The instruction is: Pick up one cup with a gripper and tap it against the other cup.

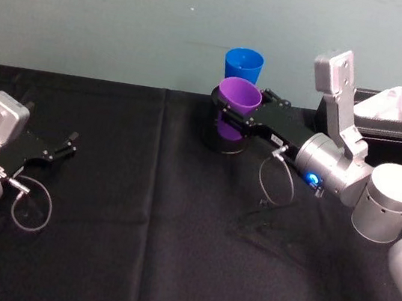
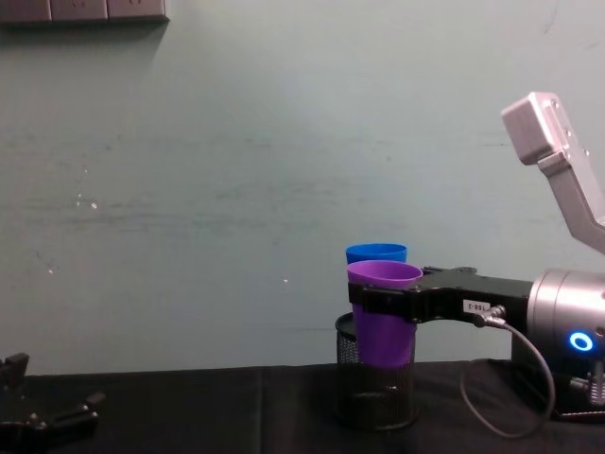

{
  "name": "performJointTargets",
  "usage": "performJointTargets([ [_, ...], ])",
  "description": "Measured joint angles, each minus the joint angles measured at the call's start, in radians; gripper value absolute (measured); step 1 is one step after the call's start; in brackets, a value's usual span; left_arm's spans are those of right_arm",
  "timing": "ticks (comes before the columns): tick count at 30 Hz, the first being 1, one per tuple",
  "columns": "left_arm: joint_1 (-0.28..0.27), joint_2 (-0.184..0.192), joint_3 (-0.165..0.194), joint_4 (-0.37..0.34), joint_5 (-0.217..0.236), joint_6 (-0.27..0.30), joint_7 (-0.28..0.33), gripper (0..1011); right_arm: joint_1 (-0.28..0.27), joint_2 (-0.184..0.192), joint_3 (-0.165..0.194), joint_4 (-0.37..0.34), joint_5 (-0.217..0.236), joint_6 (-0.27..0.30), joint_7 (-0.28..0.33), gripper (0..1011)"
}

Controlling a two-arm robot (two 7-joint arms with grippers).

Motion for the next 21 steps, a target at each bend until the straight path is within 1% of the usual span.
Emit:
performJointTargets([
  [3,0.000,0.000,0.000,0.000,0.000,0.000,0.000,1000,0.012,-0.010,0.005,0.019,-0.003,-0.001,-0.002,726],
  [8,0.000,0.000,0.000,0.000,0.000,0.000,0.000,1000,0.039,-0.031,0.021,0.071,-0.010,-0.010,-0.007,726],
  [21,0.000,0.000,0.000,0.000,0.000,0.000,0.000,1000,0.090,-0.064,0.040,0.159,-0.022,-0.023,0.006,726],
])
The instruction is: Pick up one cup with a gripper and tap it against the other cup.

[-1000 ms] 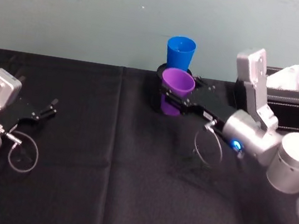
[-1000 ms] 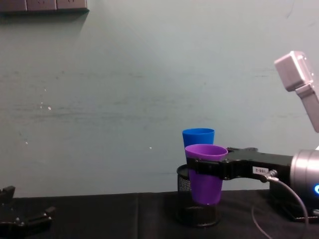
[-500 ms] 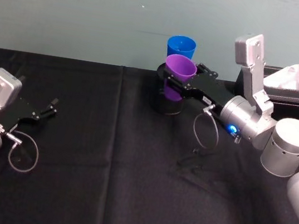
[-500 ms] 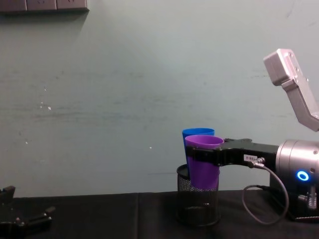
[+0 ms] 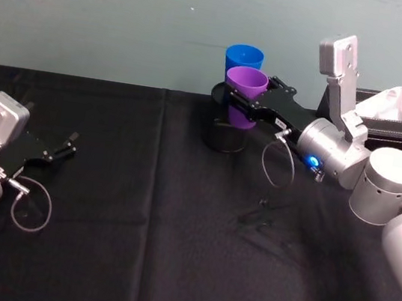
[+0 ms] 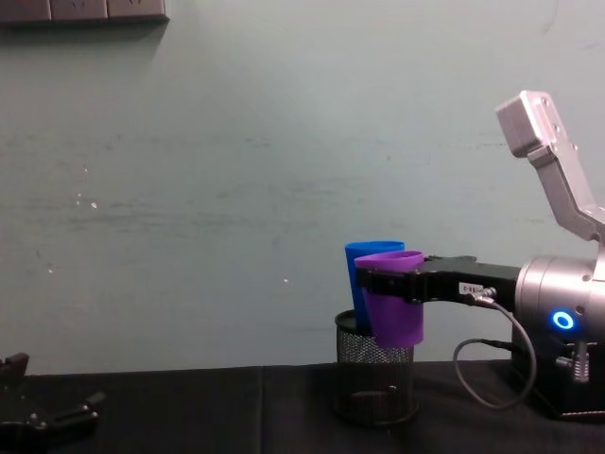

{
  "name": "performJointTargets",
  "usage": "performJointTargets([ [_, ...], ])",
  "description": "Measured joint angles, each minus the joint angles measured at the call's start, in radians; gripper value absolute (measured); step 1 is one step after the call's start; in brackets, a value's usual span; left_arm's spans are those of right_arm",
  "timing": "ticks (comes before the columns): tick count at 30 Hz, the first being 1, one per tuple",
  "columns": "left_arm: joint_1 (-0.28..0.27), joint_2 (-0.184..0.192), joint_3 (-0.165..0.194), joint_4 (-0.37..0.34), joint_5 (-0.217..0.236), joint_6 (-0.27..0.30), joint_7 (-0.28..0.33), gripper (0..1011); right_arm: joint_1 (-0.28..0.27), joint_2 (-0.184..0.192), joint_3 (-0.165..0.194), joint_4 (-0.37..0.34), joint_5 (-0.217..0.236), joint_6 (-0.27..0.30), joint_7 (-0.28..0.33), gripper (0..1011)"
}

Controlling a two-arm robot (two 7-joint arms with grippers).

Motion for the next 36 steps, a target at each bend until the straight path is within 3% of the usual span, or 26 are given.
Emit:
performJointTargets([
  [14,0.000,0.000,0.000,0.000,0.000,0.000,0.000,1000,0.039,-0.034,0.023,0.072,0.004,-0.020,0.015,726],
  [36,0.000,0.000,0.000,0.000,0.000,0.000,0.000,1000,0.038,-0.032,0.021,0.068,0.004,-0.019,0.015,726],
])
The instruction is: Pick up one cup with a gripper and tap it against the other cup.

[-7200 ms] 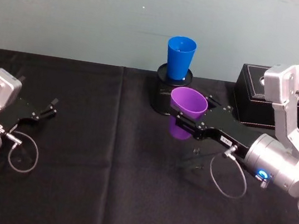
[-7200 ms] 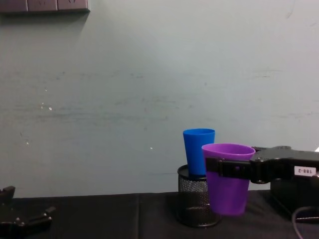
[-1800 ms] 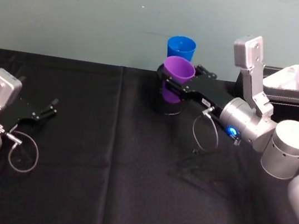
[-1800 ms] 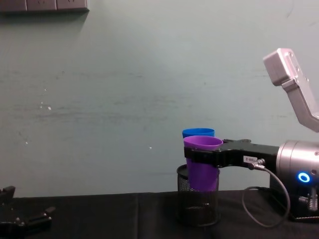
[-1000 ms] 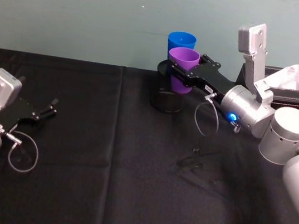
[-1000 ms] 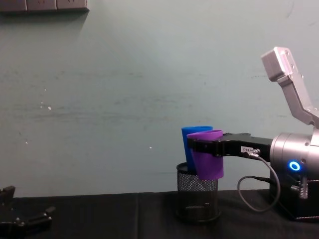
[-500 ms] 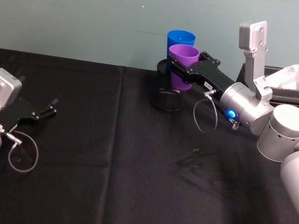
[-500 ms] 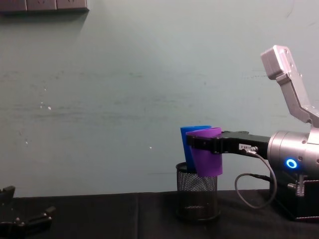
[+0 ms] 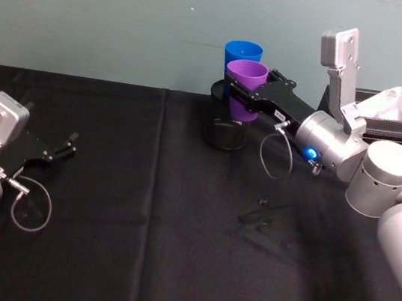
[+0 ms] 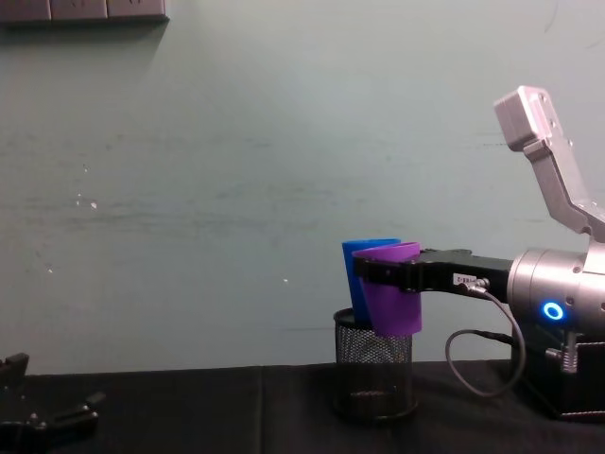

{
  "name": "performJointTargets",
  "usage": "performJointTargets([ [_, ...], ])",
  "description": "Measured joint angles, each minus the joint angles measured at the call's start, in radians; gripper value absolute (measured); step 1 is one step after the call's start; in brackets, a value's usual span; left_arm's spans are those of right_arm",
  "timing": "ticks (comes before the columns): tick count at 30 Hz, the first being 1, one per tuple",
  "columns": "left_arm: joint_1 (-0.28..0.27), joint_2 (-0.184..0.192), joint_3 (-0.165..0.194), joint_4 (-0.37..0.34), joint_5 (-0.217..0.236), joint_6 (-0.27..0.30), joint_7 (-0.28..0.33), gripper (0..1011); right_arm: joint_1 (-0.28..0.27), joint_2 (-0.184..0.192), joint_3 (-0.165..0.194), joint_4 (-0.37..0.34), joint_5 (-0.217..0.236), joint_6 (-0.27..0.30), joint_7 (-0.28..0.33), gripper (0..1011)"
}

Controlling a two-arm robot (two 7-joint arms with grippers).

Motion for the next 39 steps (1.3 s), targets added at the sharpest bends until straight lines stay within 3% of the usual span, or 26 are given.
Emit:
performJointTargets([
  [39,0.000,0.000,0.000,0.000,0.000,0.000,0.000,1000,-0.001,0.001,-0.001,-0.001,0.000,0.001,0.000,726],
])
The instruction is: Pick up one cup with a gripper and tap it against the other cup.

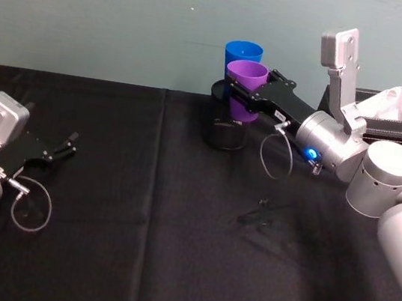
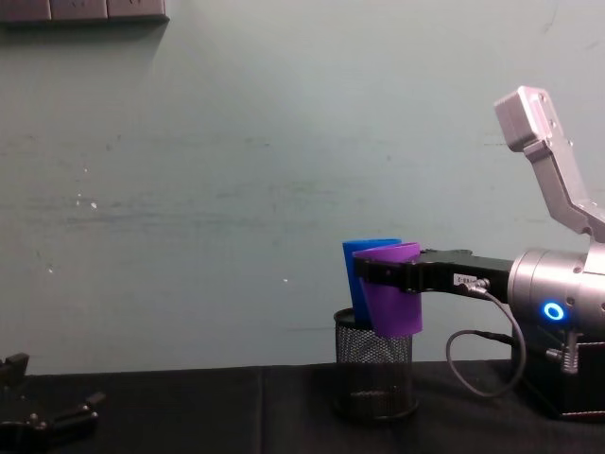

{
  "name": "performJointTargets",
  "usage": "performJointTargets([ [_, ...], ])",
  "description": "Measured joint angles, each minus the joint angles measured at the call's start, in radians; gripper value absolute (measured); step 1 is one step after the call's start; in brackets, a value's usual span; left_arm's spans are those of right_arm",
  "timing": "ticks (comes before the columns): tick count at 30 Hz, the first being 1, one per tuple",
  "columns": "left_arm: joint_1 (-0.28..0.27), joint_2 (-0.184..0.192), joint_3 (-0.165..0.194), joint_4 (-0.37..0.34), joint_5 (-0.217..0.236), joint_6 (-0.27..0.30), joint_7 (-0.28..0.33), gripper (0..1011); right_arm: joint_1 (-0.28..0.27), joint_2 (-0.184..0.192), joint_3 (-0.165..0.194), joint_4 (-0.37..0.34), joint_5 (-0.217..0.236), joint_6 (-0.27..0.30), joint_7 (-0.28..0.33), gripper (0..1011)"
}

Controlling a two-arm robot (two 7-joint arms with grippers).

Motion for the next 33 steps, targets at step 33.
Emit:
performJointTargets([
  [33,0.000,0.000,0.000,0.000,0.000,0.000,0.000,1000,0.000,0.000,0.000,0.000,0.000,0.000,0.000,726],
])
